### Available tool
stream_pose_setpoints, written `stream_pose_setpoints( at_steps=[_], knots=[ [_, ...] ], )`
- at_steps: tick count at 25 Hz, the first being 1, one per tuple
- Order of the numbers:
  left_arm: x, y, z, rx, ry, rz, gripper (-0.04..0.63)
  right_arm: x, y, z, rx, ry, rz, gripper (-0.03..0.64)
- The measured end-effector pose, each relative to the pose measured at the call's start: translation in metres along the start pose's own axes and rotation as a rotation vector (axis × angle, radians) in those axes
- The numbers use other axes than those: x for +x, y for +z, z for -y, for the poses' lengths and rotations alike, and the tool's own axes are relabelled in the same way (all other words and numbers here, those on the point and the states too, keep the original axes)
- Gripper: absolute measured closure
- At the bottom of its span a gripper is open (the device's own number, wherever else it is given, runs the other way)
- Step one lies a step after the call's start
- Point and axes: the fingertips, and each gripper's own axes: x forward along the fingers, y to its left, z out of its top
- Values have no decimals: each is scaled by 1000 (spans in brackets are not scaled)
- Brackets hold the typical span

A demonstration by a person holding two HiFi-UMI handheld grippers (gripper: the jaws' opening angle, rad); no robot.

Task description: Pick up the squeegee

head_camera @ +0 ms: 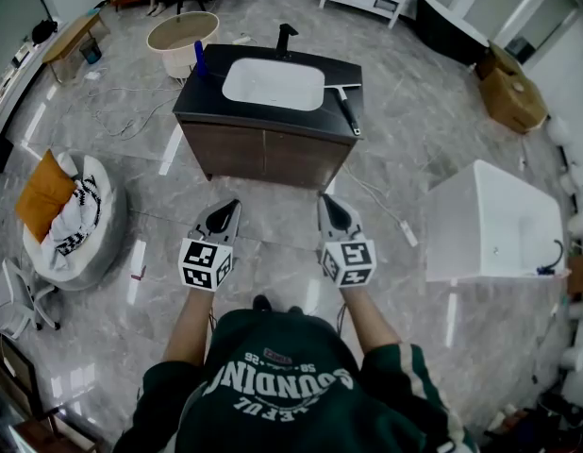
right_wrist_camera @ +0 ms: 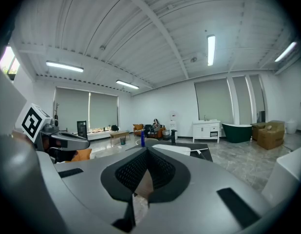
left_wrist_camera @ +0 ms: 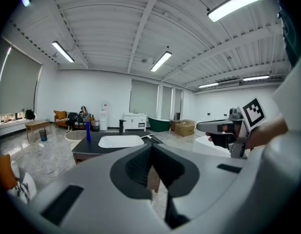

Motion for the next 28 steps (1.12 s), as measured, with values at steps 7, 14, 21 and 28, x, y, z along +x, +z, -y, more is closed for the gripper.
stream_pose_setpoints(
  at_steps=[7,14,21,28],
  knots=[
    [2,-5,-19,-3,-12,-14,594,13,-6,-9,23,-28,-19,615],
    [10,-7,-34,-9,-11,-19,594,24,-10,-4,25,-33,-27,615],
    [36,-5,-52,-9,6,-29,594,57,-14,17,30,-37,-33,615],
    [89,8,-87,-5,20,-43,594,121,-11,46,38,-20,-40,615]
  ],
)
